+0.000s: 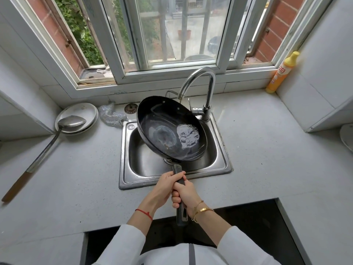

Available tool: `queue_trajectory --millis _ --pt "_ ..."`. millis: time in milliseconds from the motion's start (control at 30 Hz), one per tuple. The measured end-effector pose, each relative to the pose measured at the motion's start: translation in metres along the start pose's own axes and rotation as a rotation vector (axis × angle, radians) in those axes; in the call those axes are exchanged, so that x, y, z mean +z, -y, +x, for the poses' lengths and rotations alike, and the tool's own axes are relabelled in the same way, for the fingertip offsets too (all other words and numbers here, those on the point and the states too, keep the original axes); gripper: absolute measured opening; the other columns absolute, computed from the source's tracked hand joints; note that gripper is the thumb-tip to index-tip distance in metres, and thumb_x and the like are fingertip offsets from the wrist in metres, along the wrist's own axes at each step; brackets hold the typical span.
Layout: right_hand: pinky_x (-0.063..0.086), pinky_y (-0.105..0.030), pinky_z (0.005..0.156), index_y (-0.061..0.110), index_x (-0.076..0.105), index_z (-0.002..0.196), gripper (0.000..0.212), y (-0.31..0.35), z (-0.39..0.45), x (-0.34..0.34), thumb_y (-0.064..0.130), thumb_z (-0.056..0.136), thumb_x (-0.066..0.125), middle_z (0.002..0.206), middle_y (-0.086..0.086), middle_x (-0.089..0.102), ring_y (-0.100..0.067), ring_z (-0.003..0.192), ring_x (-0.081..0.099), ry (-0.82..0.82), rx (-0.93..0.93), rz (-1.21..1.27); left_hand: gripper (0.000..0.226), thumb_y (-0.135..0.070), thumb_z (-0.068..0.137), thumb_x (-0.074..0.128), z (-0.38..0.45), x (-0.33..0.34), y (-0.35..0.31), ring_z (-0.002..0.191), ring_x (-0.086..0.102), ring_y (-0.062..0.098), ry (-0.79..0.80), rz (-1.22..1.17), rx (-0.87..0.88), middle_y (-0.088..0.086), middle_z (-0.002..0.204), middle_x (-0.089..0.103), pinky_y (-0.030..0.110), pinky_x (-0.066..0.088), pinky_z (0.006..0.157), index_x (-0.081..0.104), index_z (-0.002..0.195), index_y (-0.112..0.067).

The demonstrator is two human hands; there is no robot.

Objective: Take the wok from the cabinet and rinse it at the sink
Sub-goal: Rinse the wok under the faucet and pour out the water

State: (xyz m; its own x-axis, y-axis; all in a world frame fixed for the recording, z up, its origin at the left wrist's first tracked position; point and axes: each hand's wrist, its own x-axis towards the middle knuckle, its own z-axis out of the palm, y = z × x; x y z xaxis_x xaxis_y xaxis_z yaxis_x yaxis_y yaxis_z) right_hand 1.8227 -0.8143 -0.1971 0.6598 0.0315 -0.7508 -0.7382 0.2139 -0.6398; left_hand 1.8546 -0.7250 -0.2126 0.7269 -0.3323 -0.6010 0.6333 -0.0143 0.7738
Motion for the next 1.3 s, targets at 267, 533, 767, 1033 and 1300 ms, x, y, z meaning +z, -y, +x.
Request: queue_trajectory --millis 267,533,767,1033,1300 --pt "0.043 -0.023 0.035 0.005 0.05 0.094 0.004 -0.019 0.006 0.001 0.007 0.091 0.05 0.053 -0.006 0.046 -0.013 0.034 0.045 -0.051 -0.088 -0.251 0.031 -0.019 0.1 0.044 0.001 -0.009 0.022 0.05 0.052 0.016 -0.002 -0.101 -0.05 0.01 0.088 0.061 0.025 0.044 0.045 0.054 0.124 -0.002" --pt "0.049 -0.025 0.036 0.009 0.052 0.104 0.014 -0.023 0.015 0.008 0.014 0.091 0.056 0.069 -0.01 0.062 -0.014 0.036 0.057 -0.166 -0.253 -0.458 0.025 -0.018 0.099 0.044 0.008 -0.012 0.018 0.091 0.054 0.021 0.055 -0.347 -0.047 0.002 0.08 0.057 0.036 0.041 0.095 0.056 0.114 -0.002" --pt "0.049 -0.019 0.042 0.013 0.058 0.1 0.008 -0.029 0.015 0.005 0.016 0.093 0.056 0.083 -0.011 0.066 -0.018 0.057 0.064 -0.248 -0.333 -0.536 0.013 -0.01 0.101 0.04 0.009 -0.007 0.014 0.084 0.057 0.02 0.116 -0.382 0.0 0.003 0.076 0.053 0.033 0.045 0.091 0.049 0.107 -0.003" --pt "0.043 -0.024 0.035 0.003 0.053 0.101 0.01 -0.028 0.015 -0.009 0.011 0.095 0.052 0.048 -0.004 0.05 -0.016 0.034 0.048 -0.071 -0.26 -0.35 0.018 -0.026 0.094 0.055 0.014 0.002 0.026 0.069 0.056 0.019 -0.095 -0.014 0.077 0.005 0.075 0.058 0.029 0.045 0.062 0.055 0.09 -0.009" --pt "0.044 -0.024 0.034 0.003 0.053 0.093 0.01 -0.034 0.016 0.002 0.012 0.095 0.051 0.05 -0.006 0.051 -0.013 0.033 0.049 -0.074 -0.237 -0.348 0.017 -0.025 0.095 0.055 0.015 -0.011 0.035 0.062 0.055 0.015 -0.091 -0.032 0.058 0.001 0.072 0.058 0.026 0.043 0.056 0.055 0.086 -0.01"
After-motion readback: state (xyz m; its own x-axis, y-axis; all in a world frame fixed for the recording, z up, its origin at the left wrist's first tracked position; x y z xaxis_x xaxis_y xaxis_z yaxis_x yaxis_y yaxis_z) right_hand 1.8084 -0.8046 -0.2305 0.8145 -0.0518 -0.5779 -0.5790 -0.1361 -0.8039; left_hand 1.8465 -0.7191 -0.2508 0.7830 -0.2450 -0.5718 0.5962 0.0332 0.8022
